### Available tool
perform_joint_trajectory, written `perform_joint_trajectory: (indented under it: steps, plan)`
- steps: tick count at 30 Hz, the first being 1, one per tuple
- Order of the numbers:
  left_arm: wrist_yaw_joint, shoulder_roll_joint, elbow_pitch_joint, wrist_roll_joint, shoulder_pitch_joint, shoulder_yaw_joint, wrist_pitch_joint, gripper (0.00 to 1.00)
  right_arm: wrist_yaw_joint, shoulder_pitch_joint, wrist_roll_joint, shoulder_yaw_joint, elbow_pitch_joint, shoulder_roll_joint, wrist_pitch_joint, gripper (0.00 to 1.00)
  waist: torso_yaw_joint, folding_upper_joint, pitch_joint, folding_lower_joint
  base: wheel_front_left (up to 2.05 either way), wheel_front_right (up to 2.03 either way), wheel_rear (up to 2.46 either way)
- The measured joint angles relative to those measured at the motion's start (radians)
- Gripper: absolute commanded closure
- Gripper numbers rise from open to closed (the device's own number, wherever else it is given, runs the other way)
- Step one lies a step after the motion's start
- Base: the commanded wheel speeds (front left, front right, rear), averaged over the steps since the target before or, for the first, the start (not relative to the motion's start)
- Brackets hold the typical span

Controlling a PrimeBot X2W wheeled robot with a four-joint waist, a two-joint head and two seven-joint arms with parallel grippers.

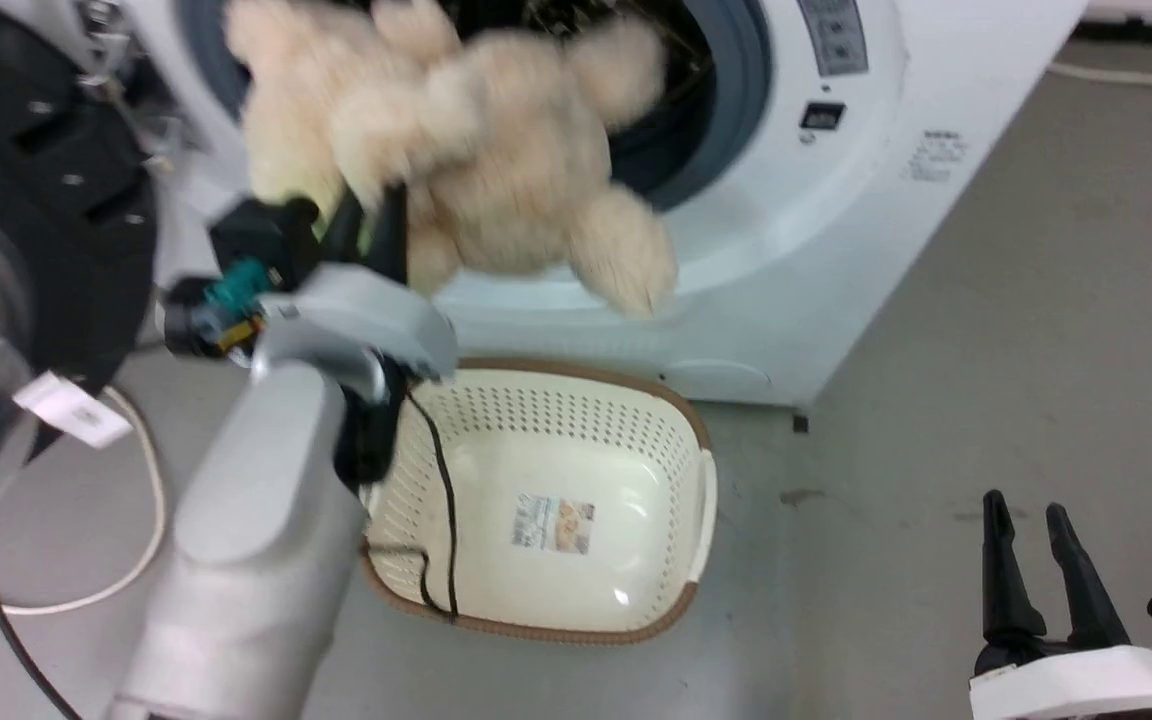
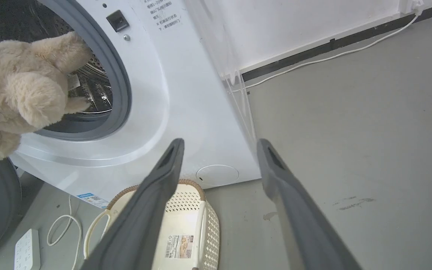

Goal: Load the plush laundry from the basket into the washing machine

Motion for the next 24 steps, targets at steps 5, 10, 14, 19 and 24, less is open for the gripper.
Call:
perform_joint_trajectory:
  steps: [5, 10, 14, 19, 24]
  plan:
    - [-0.009, 0.019, 0.002, 0.025, -0.081, 0.046, 0.000, 1.00, 0.000, -0.026, -0.002, 0.006, -0.016, 0.000, 0.000, 0.00, -0.043, 0.0000, 0.055, 0.0000, 0.00, 0.00, 0.00]
    - [-0.018, 0.044, 0.019, 0.051, -0.159, 0.074, 0.000, 1.00, 0.000, -0.048, -0.002, 0.012, -0.036, 0.000, 0.000, 0.00, -0.087, 0.0001, 0.121, 0.0001, 0.00, 0.00, 0.00]
    - [-0.027, 0.073, 0.028, 0.073, -0.235, 0.093, 0.000, 1.00, 0.000, -0.063, 0.004, 0.018, -0.051, 0.000, 0.000, 0.00, -0.121, 0.0000, 0.178, 0.0001, 0.00, 0.00, 0.00]
    - [-0.036, 0.115, 0.054, 0.090, -0.334, 0.111, 0.000, 1.00, 0.000, -0.076, 0.020, 0.026, -0.072, 0.000, 0.000, 0.00, -0.166, 0.0000, 0.252, 0.0001, 0.00, 0.00, 0.00]
    - [-0.045, 0.164, 0.102, 0.096, -0.444, 0.127, 0.000, 1.00, 0.000, -0.084, 0.037, 0.042, -0.100, 0.000, 0.000, 0.00, -0.213, 0.0000, 0.320, 0.0002, 0.00, 0.00, 0.00]
